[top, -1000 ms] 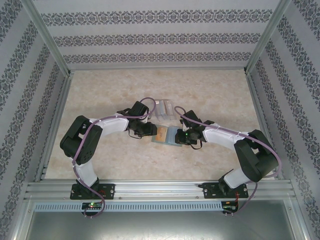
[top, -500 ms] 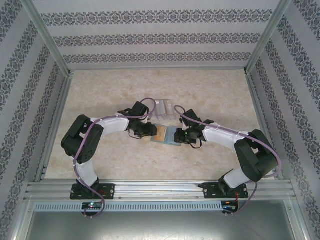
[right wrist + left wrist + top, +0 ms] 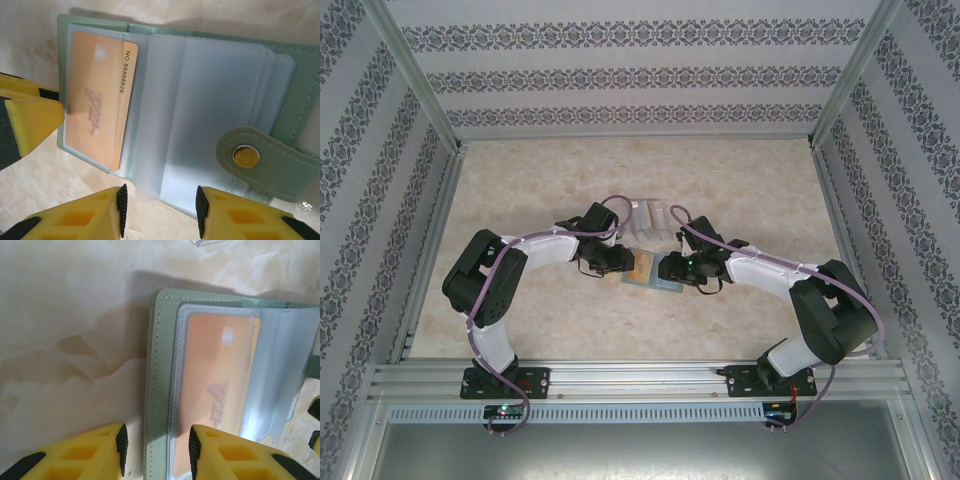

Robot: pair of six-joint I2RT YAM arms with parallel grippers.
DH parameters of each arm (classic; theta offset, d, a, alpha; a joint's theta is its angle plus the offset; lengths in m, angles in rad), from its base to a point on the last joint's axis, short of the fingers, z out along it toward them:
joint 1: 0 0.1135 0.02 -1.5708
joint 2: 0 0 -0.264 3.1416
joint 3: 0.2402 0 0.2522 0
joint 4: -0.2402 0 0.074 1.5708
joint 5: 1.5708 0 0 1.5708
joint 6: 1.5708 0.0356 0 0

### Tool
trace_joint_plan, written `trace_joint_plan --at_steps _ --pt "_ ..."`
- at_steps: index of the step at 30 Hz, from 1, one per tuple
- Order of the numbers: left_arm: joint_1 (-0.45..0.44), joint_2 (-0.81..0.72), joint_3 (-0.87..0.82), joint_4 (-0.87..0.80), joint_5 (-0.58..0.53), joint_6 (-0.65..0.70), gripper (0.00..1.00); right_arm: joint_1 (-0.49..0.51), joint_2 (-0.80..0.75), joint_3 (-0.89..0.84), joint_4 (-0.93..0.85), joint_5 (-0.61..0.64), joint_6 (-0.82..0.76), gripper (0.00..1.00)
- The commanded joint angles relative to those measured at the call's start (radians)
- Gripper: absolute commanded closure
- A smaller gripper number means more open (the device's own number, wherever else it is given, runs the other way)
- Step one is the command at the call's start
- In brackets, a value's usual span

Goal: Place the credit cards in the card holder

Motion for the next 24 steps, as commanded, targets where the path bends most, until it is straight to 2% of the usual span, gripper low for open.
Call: trace_joint_plan --at_steps 1,24 --pt "0.003 0.0 0.006 0.007 0.002 0.006 0.6 0.0 0.004 -0.003 -0.017 0.02 0.027 0.56" --pt "0.003 0.003 -0.012 0.04 0.017 -0.02 0.6 0.012 0.041 -0.028 -0.011 0.049 0.025 0.58"
